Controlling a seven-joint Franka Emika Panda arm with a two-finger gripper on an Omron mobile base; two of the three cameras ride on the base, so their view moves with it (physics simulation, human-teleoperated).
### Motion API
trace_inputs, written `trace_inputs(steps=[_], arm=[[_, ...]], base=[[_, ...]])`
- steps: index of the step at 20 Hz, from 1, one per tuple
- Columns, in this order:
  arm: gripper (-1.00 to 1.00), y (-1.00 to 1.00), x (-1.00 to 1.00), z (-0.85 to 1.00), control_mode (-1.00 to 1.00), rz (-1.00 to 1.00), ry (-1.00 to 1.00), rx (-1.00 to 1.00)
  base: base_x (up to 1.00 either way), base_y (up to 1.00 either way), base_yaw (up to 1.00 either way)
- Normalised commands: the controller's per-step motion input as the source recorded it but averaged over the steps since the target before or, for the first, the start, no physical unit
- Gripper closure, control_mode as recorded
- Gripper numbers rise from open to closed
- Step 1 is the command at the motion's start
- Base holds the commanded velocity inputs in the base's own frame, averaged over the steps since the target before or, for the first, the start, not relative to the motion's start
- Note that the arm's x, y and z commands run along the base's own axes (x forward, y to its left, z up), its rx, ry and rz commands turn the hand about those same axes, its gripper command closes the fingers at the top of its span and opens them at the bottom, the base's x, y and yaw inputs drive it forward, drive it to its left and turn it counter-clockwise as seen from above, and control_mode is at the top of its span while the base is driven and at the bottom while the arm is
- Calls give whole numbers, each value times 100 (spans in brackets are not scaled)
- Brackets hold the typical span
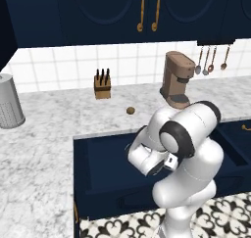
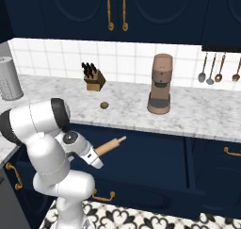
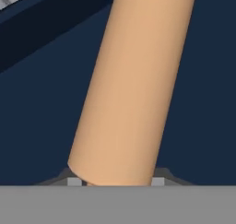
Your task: Pick the rolling pin from the drawer and place it on the counter.
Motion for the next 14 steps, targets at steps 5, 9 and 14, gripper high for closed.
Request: trace_inputs(steps=[5, 9, 14], arm=[[100, 0, 57, 100, -100, -12, 24, 0], [100, 0, 100, 100, -100, -1, 20, 0], [100, -1, 52, 100, -100, 4, 6, 0]], base=[[0, 0, 0], [0, 0, 0], [0, 0, 0]])
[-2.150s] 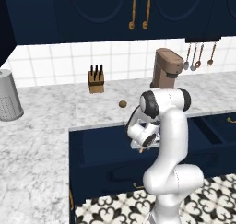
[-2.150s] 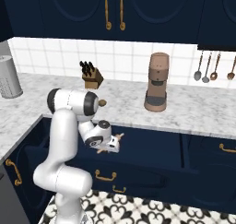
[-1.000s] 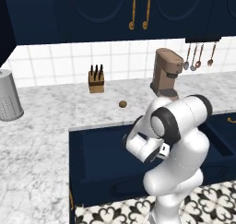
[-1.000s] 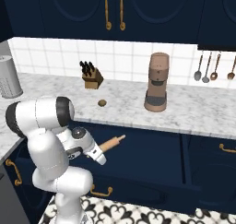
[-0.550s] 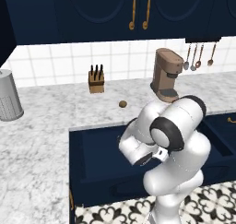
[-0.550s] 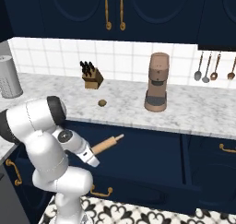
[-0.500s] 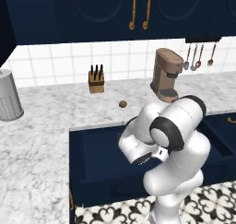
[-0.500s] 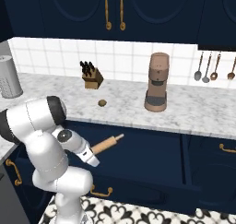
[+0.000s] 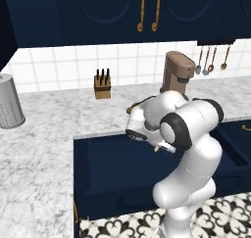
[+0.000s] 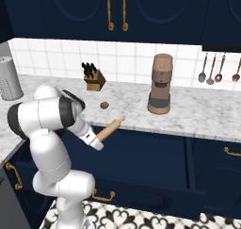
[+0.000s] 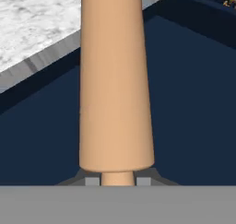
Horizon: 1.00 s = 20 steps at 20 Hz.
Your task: Pick the rolling pin from the drawer and place it on the counter.
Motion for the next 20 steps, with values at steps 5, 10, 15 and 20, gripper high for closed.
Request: trace_inputs(steps=[5, 10, 15, 20], arm=[[100, 7, 58, 100, -100, 7, -6, 0], [100, 2, 94, 74, -100, 6, 21, 0], [100, 3, 97, 0, -100, 18, 35, -14], [100, 0, 99, -1, -100, 36, 21, -22]], base=[[0, 0, 0], [0, 0, 0], [0, 0, 0], [0, 0, 0]])
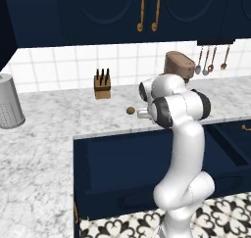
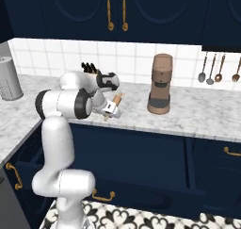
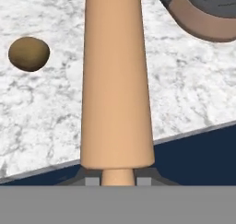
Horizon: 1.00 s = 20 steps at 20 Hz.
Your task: Pick the rolling pin from the drawer and place it on the counter.
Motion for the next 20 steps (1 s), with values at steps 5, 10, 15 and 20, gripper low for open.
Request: trace_inputs(steps=[5, 10, 15, 20], arm=[[100, 7, 99, -23, -100, 33, 11, -14], [100, -3, 82, -21, -100, 23, 3, 0], [-100, 0, 14, -33, -100, 12, 1, -7], [-100, 1, -23, 56, -100, 5, 0, -11]], base=[[0, 0, 0], [0, 0, 0], [0, 0, 0], [0, 0, 0]])
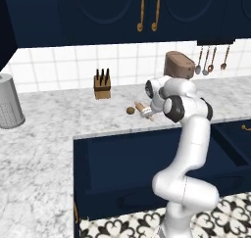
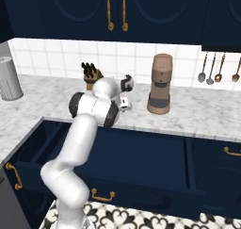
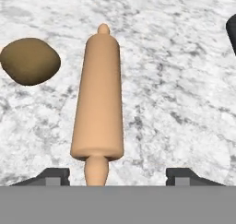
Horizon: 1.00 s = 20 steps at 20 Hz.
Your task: Pick the rolling pin from the drawer and place it on the counter.
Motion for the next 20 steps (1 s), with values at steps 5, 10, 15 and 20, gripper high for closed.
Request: trace_inputs(steps=[5, 10, 15, 20], arm=[[-100, 20, -62, 74, -100, 6, -4, -27], [-100, 11, -100, 60, -100, 7, -12, -37], [-100, 0, -100, 45, -100, 24, -6, -31], [-100, 0, -79, 52, -100, 41, -11, -16]], base=[[0, 0, 0], [0, 0, 0], [0, 0, 0], [0, 0, 0]])
